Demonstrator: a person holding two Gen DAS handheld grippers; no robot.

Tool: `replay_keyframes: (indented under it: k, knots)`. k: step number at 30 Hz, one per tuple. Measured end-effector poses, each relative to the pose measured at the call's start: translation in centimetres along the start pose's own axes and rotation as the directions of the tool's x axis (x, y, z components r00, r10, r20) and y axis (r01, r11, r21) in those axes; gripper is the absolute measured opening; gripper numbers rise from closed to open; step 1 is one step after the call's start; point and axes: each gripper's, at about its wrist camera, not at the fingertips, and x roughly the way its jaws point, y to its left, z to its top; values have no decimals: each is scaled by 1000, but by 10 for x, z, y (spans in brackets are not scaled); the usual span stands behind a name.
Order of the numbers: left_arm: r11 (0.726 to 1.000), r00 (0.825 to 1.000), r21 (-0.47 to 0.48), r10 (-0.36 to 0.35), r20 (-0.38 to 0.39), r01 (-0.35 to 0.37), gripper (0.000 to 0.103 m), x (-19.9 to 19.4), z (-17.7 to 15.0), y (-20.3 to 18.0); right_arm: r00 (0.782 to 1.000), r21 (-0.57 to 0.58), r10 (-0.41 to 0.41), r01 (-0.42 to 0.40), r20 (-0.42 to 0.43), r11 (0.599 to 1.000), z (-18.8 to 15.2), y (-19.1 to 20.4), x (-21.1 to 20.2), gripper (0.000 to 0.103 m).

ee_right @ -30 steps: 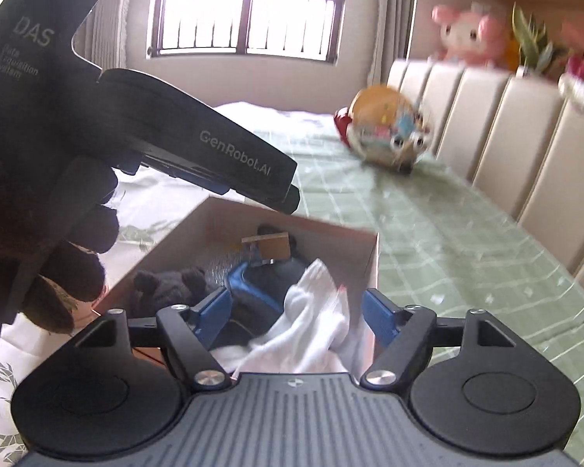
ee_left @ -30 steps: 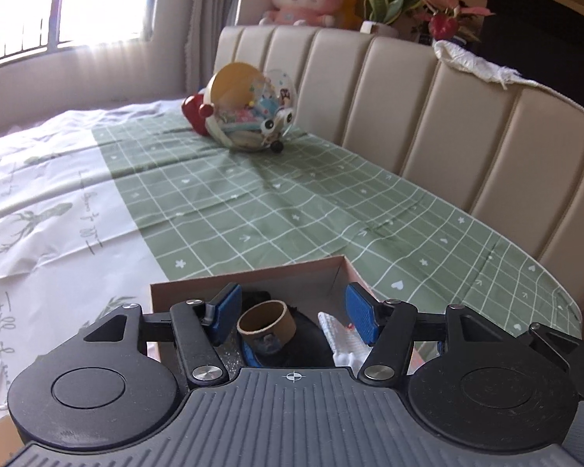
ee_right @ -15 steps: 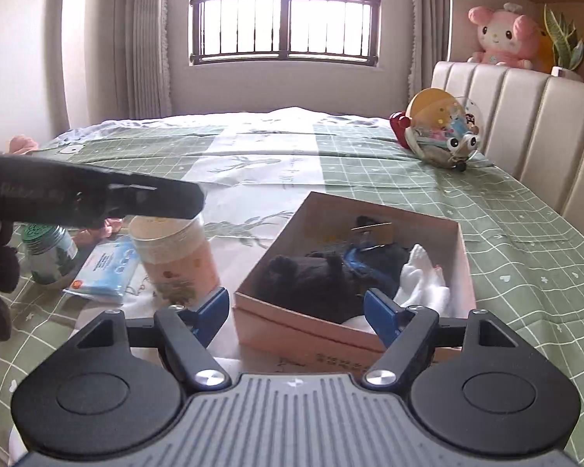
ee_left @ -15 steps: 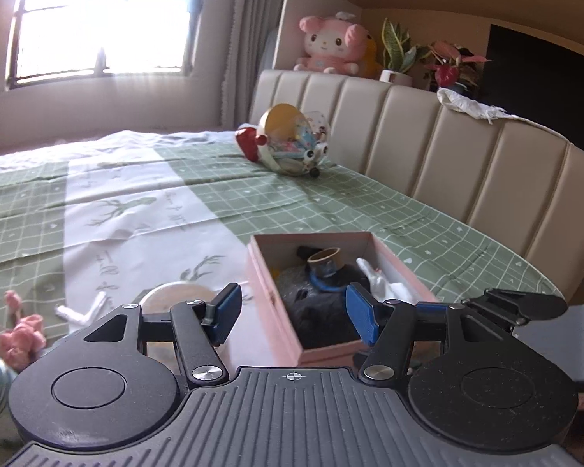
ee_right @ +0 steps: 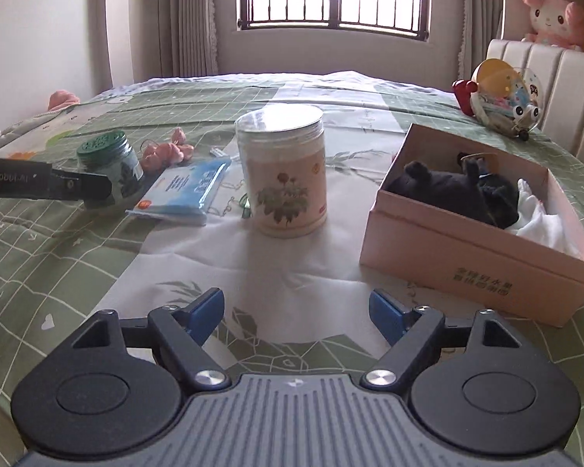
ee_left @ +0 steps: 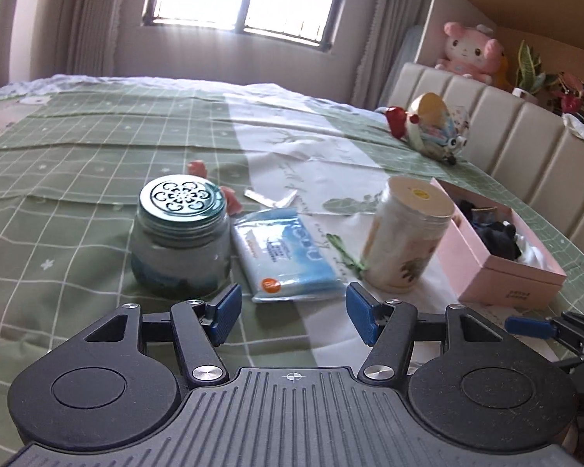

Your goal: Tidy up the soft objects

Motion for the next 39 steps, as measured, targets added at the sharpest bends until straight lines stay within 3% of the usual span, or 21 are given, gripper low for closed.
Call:
replay_keyframes:
  k: [4, 7, 9, 11, 14, 17, 20, 22, 25, 28, 30, 32, 35, 39]
  knots:
    - [999, 999, -46, -21, -27, 20, 64, 16, 1, 5, 999, -15, -3, 2, -33, 1000, -12, 4, 12, 82]
    - [996, 995, -6, -87, -44, 86, 64, 20, 20, -9, 999, 6, 9, -9, -34, 1000, -14, 0, 13, 84]
    - [992, 996, 89, -90, -28, 92, 64, 16, 52, -21, 999, 20, 18, -17, -32, 1000, -16, -3, 13, 85]
    - [982, 998, 181, -48, -43, 55, 64, 19, 89, -30, 999, 24, 23, -23, -29, 999, -16, -4, 12, 86]
    - [975, 983, 221, 14, -181, 27, 65, 54, 148, -23, 999, 25, 31, -30, -28, 999, -16, -4, 13, 88]
    - [994, 943, 111, 54, -329, -19, 64, 106, 180, 10, 999, 32, 37, -36, -21, 999, -16, -5, 12, 88]
    - [994, 886, 35, 108, -451, -104, 64, 152, 178, 41, 999, 37, 43, -42, -19, 998, -17, -5, 11, 88]
    - [990, 847, 59, 142, -512, -130, 64, 176, 167, 49, 999, 31, 44, -44, -21, 999, -16, -4, 12, 90]
    - [982, 808, 122, 189, -558, -145, 64, 199, 155, 51, 998, 20, 51, -51, -27, 999, -16, -3, 13, 93]
    - [979, 784, 150, 198, -588, -135, 63, 213, 146, 53, 998, 13, 47, -47, -33, 999, -16, -1, 14, 93]
    - [979, 792, 164, 196, -578, -122, 37, 212, 142, 55, 998, 5, 46, -46, -37, 999, -14, 0, 14, 93]
    - [982, 822, 159, 172, -543, -101, 19, 199, 143, 58, 997, -14, 60, -61, -42, 998, -10, 3, 13, 93]
    - [986, 879, 139, 149, -454, -96, 19, 165, 150, 70, 997, -84, 75, -74, 0, 994, 10, 17, 8, 93]
    - [995, 950, 13, 96, -296, -97, 19, 96, 162, 105, 990, -154, 117, -104, 81, 983, 80, 40, -1, 93]
